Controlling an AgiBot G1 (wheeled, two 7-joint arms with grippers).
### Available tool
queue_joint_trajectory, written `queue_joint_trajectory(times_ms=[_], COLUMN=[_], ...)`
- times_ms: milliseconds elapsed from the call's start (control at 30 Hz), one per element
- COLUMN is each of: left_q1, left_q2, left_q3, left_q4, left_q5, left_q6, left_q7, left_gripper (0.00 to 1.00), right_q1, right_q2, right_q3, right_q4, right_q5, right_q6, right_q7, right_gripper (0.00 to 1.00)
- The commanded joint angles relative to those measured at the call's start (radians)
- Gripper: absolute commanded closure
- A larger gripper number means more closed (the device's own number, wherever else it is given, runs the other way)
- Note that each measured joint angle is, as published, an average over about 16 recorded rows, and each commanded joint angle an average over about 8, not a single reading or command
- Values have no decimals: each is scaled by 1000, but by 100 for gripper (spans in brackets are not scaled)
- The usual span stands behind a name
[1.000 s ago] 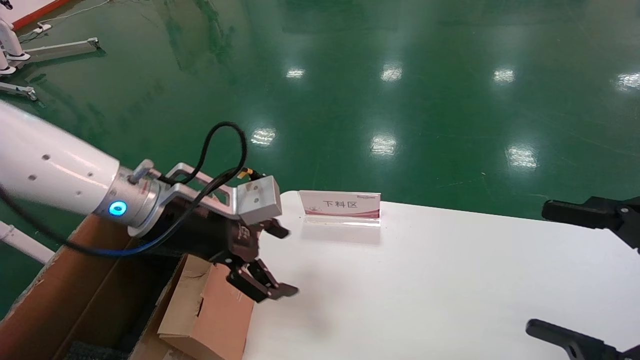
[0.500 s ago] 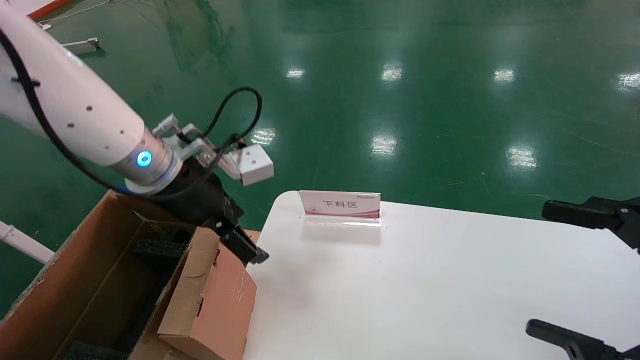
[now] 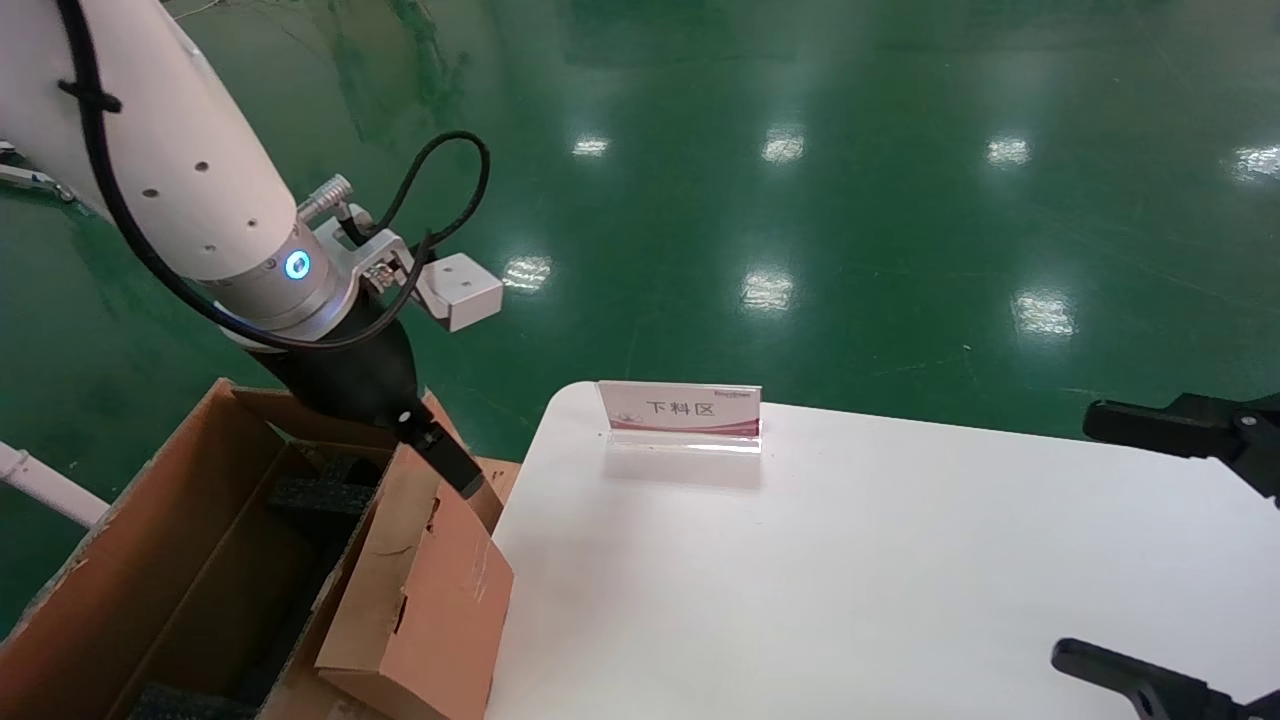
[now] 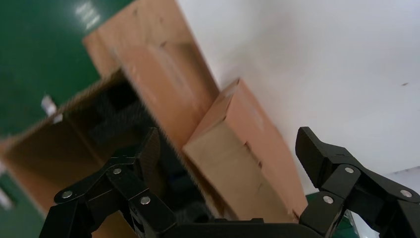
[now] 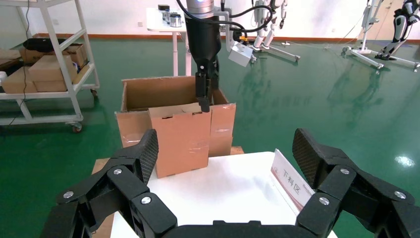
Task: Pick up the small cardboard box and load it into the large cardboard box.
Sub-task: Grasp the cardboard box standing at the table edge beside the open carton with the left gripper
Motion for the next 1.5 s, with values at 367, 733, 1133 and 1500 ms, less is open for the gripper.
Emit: queue_joint_trajectory(times_ms=[367,733,1133,1500], left_q1=[-62,-12,30,11], left_q2=[44,64,63,40], left_q3=[195,254,260,268], left_q4=[56,152,265,287], left_q5=[-86,-123,-186,-239], left_q6=[3,-15,-28,-19], left_q7=[-149,-178,-126,-100], left_gripper=[0,0,0,0], right_q1=[0,0,0,0], right_q2=[0,0,0,0], right_q3=[0,0,0,0], right_q4=[0,0,0,0], right_q5=[0,0,0,0], right_q6=[0,0,0,0], right_q7=[0,0,0,0], right_gripper=[0,0,0,0])
